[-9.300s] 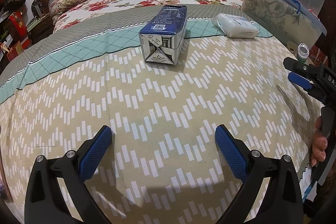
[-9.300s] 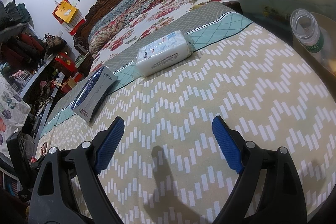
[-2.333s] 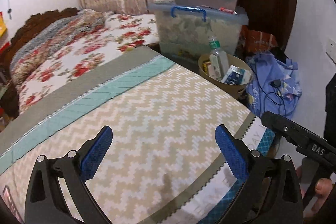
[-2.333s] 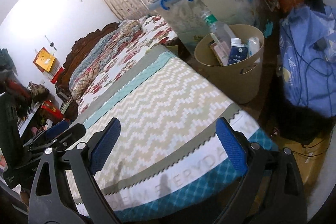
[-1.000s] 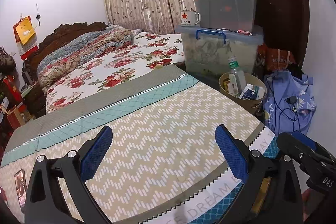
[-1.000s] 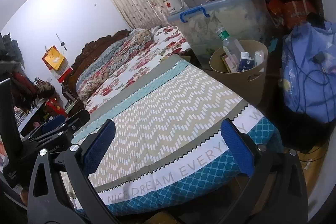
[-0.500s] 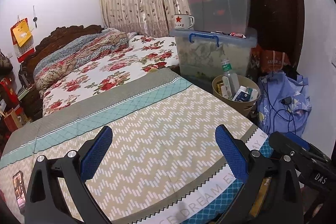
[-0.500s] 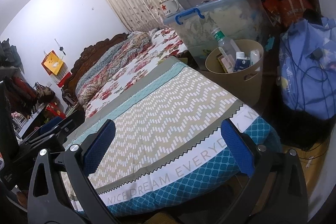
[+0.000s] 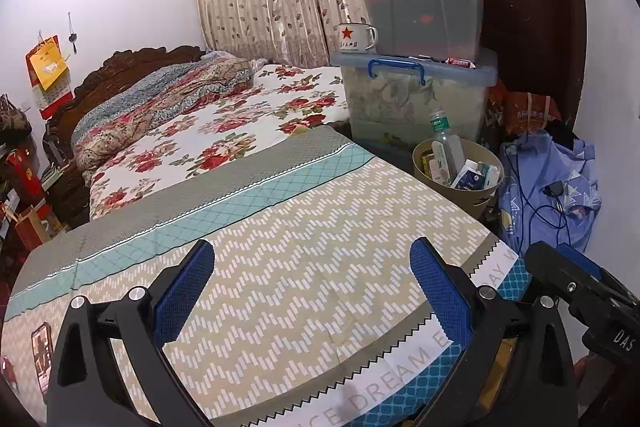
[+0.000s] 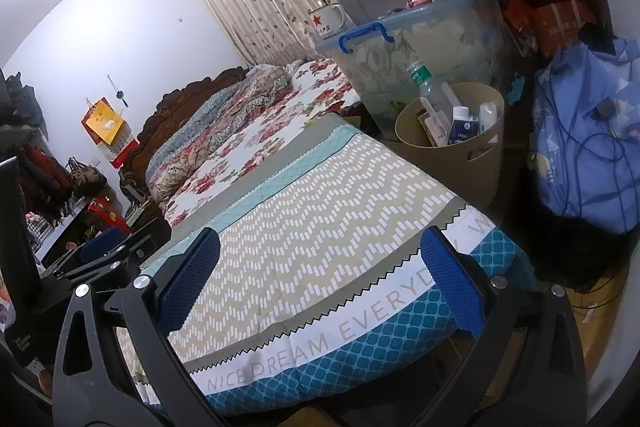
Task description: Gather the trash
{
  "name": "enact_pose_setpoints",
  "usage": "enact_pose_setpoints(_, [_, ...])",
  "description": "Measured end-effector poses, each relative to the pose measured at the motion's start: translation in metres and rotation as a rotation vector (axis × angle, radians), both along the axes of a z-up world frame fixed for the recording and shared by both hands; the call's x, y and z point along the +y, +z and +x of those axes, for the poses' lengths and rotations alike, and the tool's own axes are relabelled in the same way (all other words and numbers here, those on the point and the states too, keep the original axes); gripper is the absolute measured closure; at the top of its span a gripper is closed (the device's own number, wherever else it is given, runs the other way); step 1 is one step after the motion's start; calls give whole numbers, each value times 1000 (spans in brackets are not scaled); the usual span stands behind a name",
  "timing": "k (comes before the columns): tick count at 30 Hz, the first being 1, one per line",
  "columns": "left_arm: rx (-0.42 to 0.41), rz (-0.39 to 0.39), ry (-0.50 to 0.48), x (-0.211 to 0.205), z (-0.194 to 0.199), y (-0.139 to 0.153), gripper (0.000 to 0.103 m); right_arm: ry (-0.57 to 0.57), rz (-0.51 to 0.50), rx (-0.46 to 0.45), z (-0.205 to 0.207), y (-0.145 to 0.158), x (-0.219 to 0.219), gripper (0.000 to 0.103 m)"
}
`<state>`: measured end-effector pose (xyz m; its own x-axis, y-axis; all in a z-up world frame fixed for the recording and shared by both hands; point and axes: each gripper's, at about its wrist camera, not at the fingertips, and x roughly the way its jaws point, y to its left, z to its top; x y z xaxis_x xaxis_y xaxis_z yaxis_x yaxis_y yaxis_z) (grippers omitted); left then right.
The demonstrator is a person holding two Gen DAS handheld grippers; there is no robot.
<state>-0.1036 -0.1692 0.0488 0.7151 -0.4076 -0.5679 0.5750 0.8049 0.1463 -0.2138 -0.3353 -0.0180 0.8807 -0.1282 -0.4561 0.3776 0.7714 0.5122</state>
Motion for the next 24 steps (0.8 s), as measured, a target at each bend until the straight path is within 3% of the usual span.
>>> enact_pose_setpoints(24, [33, 43, 12, -2, 3, -13, 9, -6, -1, 2, -1, 1, -1, 4])
